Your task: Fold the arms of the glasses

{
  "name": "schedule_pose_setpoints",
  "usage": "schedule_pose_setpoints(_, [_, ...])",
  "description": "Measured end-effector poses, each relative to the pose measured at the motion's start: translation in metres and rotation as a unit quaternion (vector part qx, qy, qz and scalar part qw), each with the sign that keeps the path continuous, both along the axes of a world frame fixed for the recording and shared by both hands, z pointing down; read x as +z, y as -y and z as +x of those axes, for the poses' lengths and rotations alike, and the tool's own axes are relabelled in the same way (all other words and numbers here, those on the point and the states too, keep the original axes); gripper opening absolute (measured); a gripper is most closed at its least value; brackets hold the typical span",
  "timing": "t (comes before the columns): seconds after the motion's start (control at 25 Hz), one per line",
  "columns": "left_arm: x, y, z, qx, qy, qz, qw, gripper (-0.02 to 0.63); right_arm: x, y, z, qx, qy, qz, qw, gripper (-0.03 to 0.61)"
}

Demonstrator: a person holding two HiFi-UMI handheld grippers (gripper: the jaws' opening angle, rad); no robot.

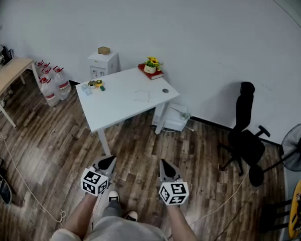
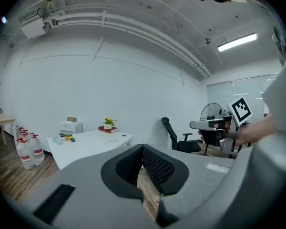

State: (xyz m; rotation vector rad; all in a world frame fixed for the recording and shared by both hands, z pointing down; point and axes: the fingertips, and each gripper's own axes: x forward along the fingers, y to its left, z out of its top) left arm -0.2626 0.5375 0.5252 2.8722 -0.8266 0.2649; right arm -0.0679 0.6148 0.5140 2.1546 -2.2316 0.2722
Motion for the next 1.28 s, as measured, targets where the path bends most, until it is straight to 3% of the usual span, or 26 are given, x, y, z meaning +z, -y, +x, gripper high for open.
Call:
schedule_pose_setpoints(0.28, [-0.004, -0.002, 0.014, -0.004, -0.006, 0.02, 0.9998, 0.005, 0.007, 0.0, 0.01, -0.01, 0.016, -0.008, 1.0, 0.007])
schedule_pose_setpoints(0.4, [-0.004, 0.01, 0.013, -0.013, -0.011, 0.024, 0.9996, 0.011, 0.013, 0.012, 0.008, -0.019, 0.02, 0.007, 1.0, 0.125])
schedule_pose_setpoints(0.48, [-0.001, 0.021, 0.014, -0.016, -0.014, 0.019, 0.9996, 0.08, 0.018, 0.022, 0.008, -0.021, 0.021, 0.007, 1.0, 0.21])
schedule_pose_setpoints(0.6, [0.006, 0.041, 0.019, -0.021, -0.02, 0.01, 0.9995, 0.187, 0.025, 0.039, 0.01, -0.018, 0.022, 0.001, 1.0, 0.263])
schedule_pose_setpoints(0.76, [0.019, 0.077, 0.034, -0.014, -0.017, -0.001, 0.9998, 0.252, 0.04, 0.075, 0.017, -0.022, 0.031, -0.034, 0.999, 0.276])
schedule_pose_setpoints(1.28, [0.039, 0.287, 0.096, 0.006, -0.017, -0.031, 0.9994, 0.252, 0.055, 0.286, 0.065, -0.022, 0.052, -0.075, 0.996, 0.245])
